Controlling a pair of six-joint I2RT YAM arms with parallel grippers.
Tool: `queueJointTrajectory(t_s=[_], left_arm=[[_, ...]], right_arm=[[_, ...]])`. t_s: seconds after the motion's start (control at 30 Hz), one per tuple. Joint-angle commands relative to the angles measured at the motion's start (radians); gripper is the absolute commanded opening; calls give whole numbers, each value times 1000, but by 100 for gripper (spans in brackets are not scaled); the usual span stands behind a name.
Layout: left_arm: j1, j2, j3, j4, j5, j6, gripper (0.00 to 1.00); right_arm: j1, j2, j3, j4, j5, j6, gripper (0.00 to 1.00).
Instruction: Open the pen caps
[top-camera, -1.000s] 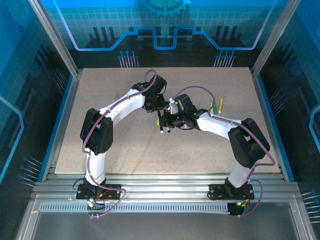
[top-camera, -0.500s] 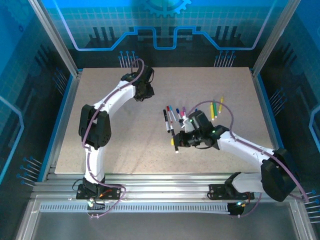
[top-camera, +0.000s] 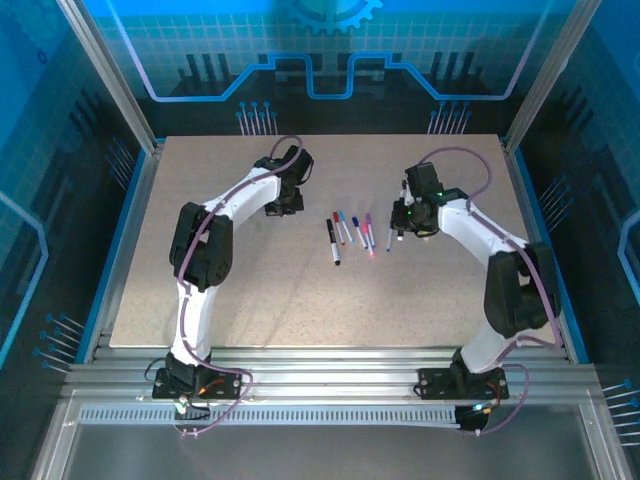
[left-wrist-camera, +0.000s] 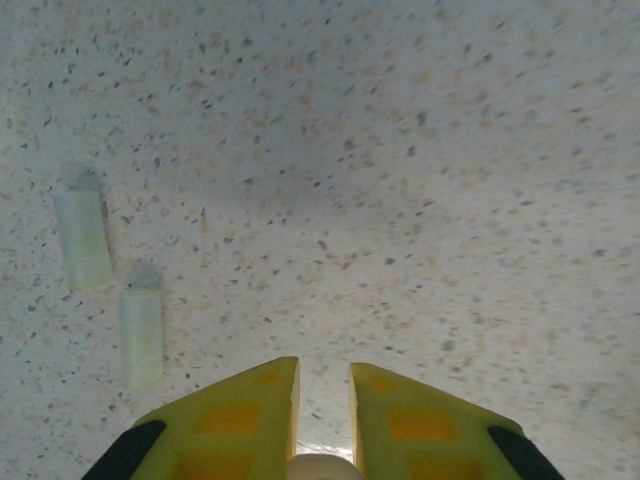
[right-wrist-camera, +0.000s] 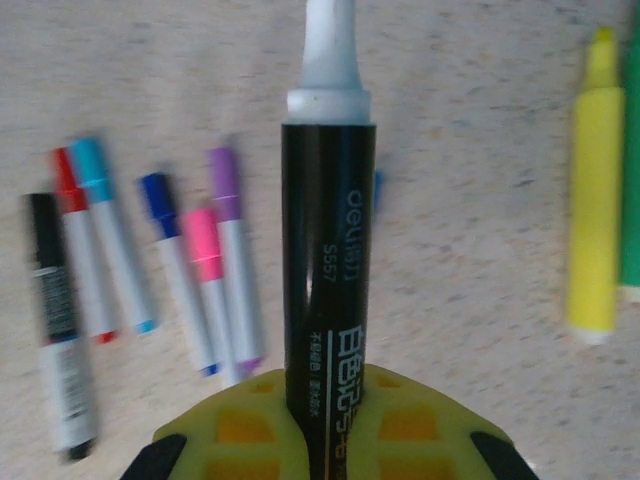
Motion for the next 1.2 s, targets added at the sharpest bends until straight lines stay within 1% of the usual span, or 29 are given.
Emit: queueJointTrajectory(t_s=[0.0,0.13,0.23,0.37,0.5,0.6,0.73,0.9,0.93,1.03,1.17], left_arm=[[14,14,-45,-24,-35,17,0],[23,15,-82,-9,-28,10,0],[30,33,-82,-27,-40,11,0],[41,57,-83,-34,-28,8,8],[40,67,-84,-30,-21,4,13],[40,65,-85,-27,-20,4,20],[42,58,-89,-17,-6,2,27],[42,45,-91,-10,2,-4,28],[42,42,-90,-10,3,-4,29],[41,30,-90,-9,7,-4,29],[40,6,-89,-13,16,-4,30]], right_arm=[[-36,87,59,-79,95,-48,0],[-48,171,137,-107,159,-67,0],[-51,234,213,-154,206,-88,0],[-55,300,282,-202,261,-119,0],[-64,334,290,-204,259,-124,1],[-63,350,282,-201,262,-122,2],[-60,370,280,-206,283,-114,4],[-52,382,283,-221,324,-109,6],[-49,385,287,-226,333,-108,7],[-45,395,296,-242,350,-109,20],[-39,398,297,-248,362,-106,25]])
